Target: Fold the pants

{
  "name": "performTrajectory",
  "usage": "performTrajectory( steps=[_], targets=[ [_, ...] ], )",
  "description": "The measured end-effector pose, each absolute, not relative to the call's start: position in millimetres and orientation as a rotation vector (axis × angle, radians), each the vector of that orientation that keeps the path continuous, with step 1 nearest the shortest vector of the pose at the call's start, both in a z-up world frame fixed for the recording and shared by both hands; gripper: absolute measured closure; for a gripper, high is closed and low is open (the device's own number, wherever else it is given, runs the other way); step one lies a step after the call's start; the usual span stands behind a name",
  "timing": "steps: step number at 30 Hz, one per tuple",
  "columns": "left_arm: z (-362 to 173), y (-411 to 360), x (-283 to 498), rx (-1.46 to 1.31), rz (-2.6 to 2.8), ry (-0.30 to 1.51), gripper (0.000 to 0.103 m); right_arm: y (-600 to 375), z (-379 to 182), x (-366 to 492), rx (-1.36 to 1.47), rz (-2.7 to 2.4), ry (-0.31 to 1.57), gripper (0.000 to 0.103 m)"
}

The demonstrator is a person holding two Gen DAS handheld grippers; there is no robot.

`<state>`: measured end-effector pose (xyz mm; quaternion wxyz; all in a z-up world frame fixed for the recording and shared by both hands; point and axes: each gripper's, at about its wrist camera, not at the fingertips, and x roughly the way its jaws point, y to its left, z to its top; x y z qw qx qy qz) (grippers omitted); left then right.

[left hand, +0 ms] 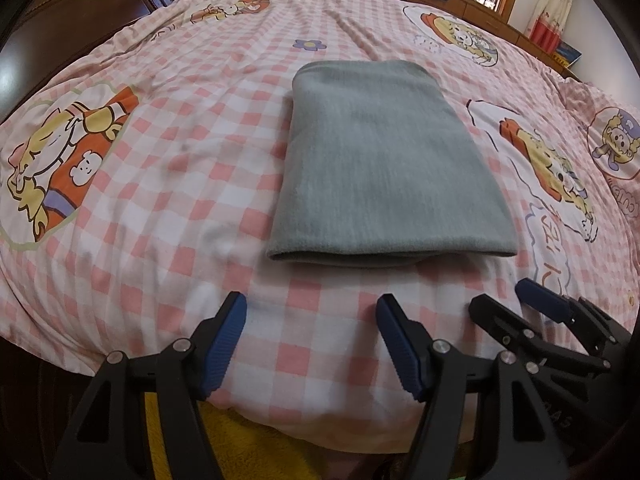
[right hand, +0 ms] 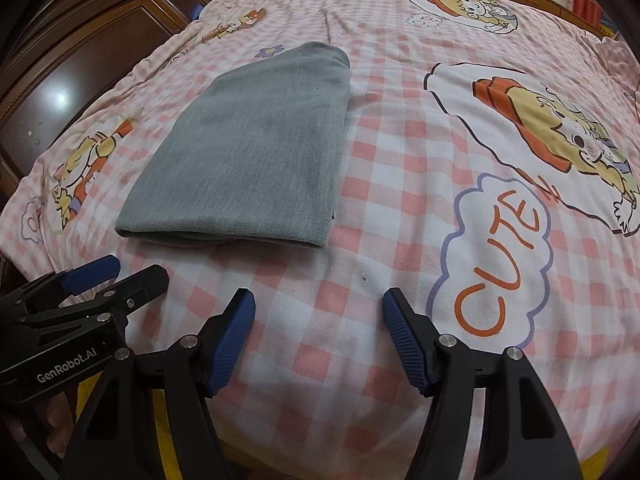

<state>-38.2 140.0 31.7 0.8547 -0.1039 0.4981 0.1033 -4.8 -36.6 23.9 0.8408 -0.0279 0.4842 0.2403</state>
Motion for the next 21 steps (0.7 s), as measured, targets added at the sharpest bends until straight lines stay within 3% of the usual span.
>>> performTrajectory(
  steps=[21],
  targets=[
    [31.0,135.5,-41.2,-0.215,0.22,1.034,0.029,-36.5,23.6,-4.4,-0.054,0.506,1.024,0.035]
  ],
)
